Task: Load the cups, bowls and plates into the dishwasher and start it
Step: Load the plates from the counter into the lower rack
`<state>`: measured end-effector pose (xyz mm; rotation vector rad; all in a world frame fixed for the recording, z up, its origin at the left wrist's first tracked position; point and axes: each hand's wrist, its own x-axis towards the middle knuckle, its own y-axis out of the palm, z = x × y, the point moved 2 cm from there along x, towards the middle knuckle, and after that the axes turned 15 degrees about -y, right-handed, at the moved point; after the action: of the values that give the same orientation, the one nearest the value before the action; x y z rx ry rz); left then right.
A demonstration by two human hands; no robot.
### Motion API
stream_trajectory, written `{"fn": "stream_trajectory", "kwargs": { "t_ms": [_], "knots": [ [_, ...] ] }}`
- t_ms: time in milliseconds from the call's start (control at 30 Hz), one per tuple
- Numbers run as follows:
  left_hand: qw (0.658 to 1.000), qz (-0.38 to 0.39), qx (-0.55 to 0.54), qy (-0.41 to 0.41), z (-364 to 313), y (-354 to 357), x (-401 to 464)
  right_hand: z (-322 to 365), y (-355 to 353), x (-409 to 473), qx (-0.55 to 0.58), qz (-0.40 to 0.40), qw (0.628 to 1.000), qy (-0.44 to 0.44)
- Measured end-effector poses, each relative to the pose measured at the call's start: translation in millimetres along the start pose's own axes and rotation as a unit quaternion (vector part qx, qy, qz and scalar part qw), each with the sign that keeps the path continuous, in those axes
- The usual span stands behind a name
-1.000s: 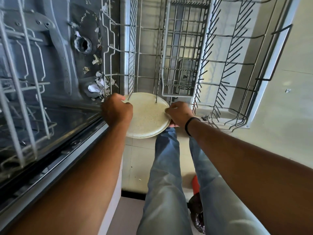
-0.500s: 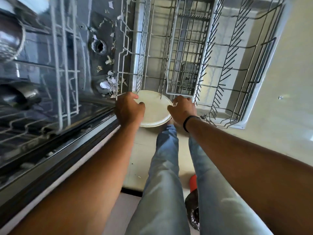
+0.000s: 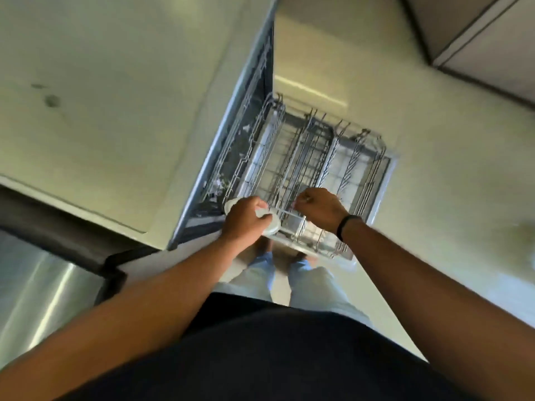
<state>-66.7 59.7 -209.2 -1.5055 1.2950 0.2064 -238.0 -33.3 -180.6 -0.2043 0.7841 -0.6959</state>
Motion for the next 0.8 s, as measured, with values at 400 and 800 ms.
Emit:
{"fn": "stream_trajectory", "kwargs": {
  "t_ms": [400, 800],
  "knots": [
    [0.985, -0.048, -0.161, -0.040, -15, -71, -102, 92, -56, -71, 0.097, -0.047, 0.985, -0.136],
    [0.841, -0.305, -0.440, -0.081, 50, -113, -233, 248, 65, -93, 0.092, 0.149, 0.928, -0.328]
  ]
}}
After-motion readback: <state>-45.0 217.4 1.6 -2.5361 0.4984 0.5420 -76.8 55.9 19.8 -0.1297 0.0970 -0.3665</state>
